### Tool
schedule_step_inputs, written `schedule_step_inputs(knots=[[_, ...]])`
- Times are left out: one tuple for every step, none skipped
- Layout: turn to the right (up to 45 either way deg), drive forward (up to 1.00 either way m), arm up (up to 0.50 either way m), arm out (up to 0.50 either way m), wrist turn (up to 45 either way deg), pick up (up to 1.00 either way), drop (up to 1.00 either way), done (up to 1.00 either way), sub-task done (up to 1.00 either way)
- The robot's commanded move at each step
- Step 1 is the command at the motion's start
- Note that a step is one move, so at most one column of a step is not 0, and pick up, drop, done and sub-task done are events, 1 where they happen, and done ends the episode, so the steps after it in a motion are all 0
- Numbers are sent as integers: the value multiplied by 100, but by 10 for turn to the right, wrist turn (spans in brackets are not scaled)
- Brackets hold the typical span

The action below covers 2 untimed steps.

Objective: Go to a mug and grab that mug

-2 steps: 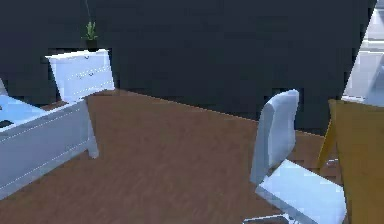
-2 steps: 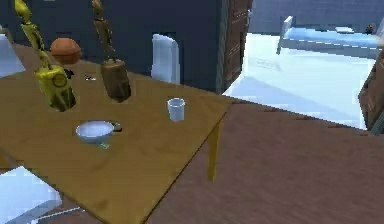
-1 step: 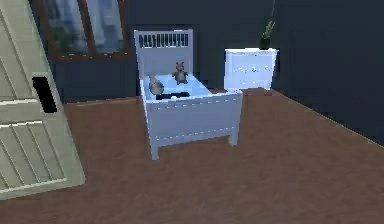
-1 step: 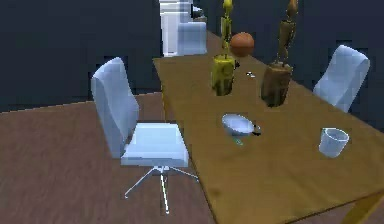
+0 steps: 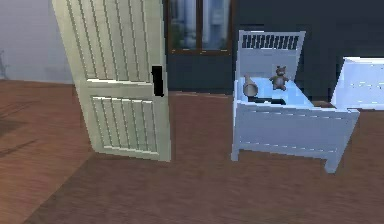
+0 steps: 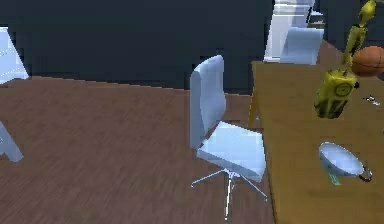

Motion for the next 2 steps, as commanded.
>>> schedule_step_inputs(knots=[[0, 15, 0, 0, 0, 0, 0, 0, 0], [450, 0, 0, 0, 0, 0, 0, 0, 0]])
